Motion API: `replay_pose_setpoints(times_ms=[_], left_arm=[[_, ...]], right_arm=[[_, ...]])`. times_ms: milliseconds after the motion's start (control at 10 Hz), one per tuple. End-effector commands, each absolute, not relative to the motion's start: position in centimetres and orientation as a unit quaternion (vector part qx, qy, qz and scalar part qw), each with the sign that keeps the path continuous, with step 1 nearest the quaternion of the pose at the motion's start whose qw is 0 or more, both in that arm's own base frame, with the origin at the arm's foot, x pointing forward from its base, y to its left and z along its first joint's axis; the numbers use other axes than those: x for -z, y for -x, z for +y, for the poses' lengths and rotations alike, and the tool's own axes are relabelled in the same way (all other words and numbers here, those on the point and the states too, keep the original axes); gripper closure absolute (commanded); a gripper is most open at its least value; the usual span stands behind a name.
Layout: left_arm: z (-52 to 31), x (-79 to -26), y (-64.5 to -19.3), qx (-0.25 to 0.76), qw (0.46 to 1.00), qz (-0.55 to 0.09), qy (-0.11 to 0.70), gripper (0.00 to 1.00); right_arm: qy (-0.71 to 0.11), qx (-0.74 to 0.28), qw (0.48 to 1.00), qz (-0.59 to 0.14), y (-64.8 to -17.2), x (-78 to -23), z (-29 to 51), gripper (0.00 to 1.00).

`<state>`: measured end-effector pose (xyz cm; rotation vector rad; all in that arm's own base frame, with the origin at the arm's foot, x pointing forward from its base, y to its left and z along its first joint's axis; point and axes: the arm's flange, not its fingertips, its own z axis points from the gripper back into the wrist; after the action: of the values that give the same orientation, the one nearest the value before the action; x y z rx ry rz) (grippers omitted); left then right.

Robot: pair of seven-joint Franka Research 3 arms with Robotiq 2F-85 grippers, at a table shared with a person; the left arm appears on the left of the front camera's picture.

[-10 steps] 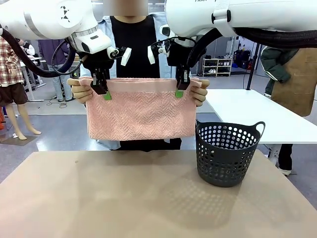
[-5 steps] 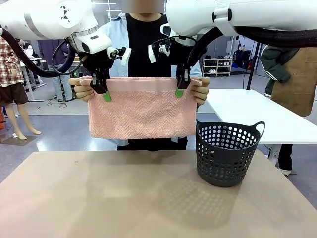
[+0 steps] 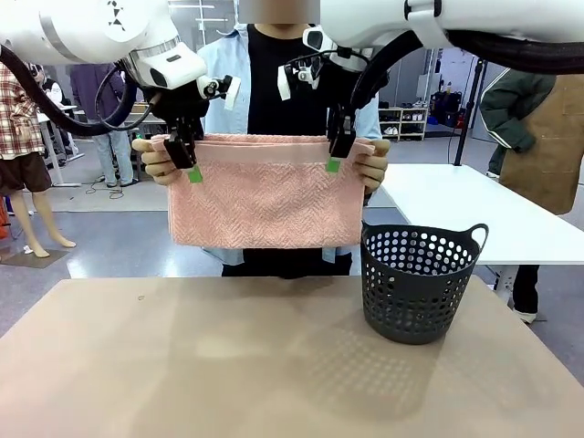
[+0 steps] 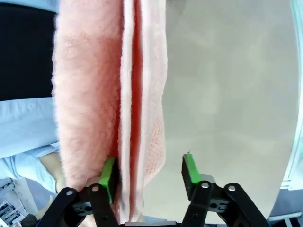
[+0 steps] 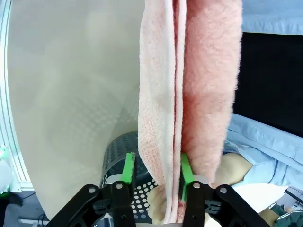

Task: Fold the towel.
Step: Release the end of the 100 cm Hotel Towel you were holding.

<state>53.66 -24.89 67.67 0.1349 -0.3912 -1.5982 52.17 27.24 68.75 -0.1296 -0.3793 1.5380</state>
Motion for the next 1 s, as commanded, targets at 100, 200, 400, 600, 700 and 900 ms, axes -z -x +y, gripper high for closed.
replay_pose_setpoints(times_ms=[100,200,400,600,700,900], left_arm=[[-23.8,-70.7,-52.3,0.676,0.694,-0.239,-0.059,0.00],[-22.4,-72.4,-51.6,0.637,0.713,-0.287,-0.052,0.00],[-18.6,-74.8,-48.6,0.584,0.737,-0.340,-0.025,0.00],[-12.6,-75.6,-43.6,0.511,0.766,-0.391,-0.009,0.00],[-9.8,-75.4,-41.2,0.460,0.787,-0.410,-0.005,0.00],[-4.1,-73.5,-36.3,0.386,0.824,-0.416,-0.001,0.00]], right_arm=[[0.051,-0.661,0.718,-0.213,-51.0,-71.6,26.1,0.00],[0.025,-0.643,0.727,-0.237,-50.3,-73.1,24.8,0.00],[-0.025,-0.597,0.760,-0.254,-48.3,-75.6,21.0,0.00],[-0.045,-0.535,0.794,-0.285,-44.1,-77.0,15.3,0.00],[-0.050,-0.500,0.810,-0.303,-42.0,-77.2,12.4,0.00],[-0.063,-0.421,0.844,-0.327,-37.5,-76.3,6.5,0.00]])
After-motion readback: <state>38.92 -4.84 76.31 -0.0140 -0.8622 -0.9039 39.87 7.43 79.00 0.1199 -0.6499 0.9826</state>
